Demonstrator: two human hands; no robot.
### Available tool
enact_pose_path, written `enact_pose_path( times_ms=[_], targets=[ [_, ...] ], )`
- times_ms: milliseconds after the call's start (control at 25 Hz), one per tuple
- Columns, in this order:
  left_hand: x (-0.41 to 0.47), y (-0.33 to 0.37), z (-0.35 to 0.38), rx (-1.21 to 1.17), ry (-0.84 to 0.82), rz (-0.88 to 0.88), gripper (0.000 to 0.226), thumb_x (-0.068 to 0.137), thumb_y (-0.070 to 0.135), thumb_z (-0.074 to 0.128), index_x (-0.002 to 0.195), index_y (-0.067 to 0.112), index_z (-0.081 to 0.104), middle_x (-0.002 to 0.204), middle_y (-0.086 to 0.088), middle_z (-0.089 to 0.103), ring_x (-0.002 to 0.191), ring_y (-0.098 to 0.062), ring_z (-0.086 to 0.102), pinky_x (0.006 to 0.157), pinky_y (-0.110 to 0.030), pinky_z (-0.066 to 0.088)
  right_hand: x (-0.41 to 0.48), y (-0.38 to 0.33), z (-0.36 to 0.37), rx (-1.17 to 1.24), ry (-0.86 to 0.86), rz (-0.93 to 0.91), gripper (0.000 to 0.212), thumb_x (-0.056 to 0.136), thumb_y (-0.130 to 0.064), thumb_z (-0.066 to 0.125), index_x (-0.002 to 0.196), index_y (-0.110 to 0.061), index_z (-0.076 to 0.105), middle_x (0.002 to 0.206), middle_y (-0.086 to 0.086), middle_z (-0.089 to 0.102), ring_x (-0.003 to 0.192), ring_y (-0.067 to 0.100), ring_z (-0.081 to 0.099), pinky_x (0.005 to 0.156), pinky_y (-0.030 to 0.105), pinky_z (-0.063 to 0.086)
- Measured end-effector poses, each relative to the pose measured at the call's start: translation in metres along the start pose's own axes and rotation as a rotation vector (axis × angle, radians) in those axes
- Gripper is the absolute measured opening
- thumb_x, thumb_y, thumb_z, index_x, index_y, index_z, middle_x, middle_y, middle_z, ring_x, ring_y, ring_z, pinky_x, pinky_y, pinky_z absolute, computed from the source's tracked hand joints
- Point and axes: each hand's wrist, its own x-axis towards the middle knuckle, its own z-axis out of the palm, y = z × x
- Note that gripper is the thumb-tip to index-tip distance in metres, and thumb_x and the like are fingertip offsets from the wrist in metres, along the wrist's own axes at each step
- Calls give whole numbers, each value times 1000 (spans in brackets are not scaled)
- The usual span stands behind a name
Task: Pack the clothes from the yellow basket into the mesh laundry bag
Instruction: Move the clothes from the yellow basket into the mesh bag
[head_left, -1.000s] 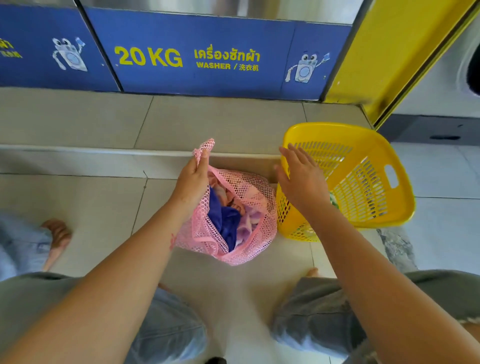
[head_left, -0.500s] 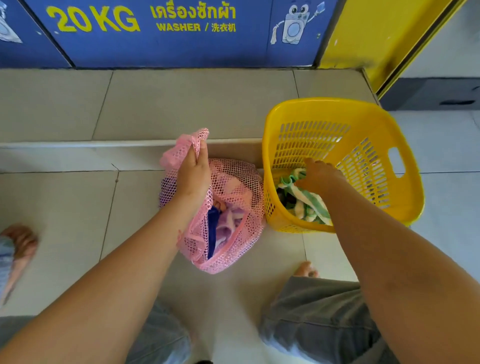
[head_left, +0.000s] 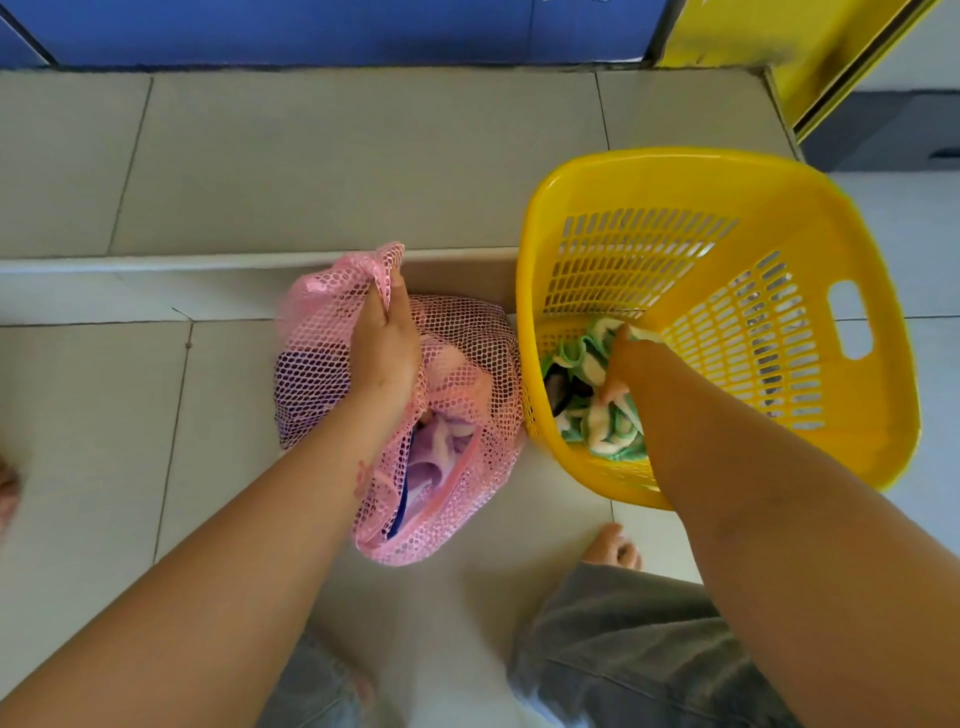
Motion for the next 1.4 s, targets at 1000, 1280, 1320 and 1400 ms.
enact_pose_path(
  times_ms=[1000, 1280, 1320, 1400],
  targets=[
    [-71, -8, -160, -192, -23, 130, 52, 101, 52, 29, 143, 24, 43, 132, 1, 56, 116, -17, 56, 101, -30, 39, -342, -55, -96, 1584, 436, -1119, 34, 89, -13, 59, 119, -27, 52, 115, 7, 67, 110, 32, 65, 84, 55, 56],
    [-52, -19, -179, -283, -114, 100, 49, 95, 65, 31, 134, 43, 50, 130, 8, 58, 115, -15, 58, 107, -41, 40, -348, -157, -48, 1885, 136, -1055, 33, 92, -5, 57, 116, -28, 51, 108, 1, 65, 102, 26, 65, 91, 53, 53],
    [-47, -24, -180, -281, -128, 105, 47, 90, 71, 33, 128, 52, 52, 134, 9, 58, 120, -17, 56, 108, -45, 39, -333, -169, -30, 1800, 204, -961, 37, 91, -6, 58, 121, -26, 49, 108, -1, 65, 102, 25, 64, 92, 48, 54],
    [-38, -36, -180, -325, -131, 80, 48, 83, 77, 40, 121, 53, 57, 130, 4, 63, 120, -22, 60, 106, -52, 41, -307, -186, 8, 1419, 273, -841, 43, 89, -11, 61, 127, -18, 42, 106, -1, 63, 100, 26, 62, 85, 40, 52]
  ],
)
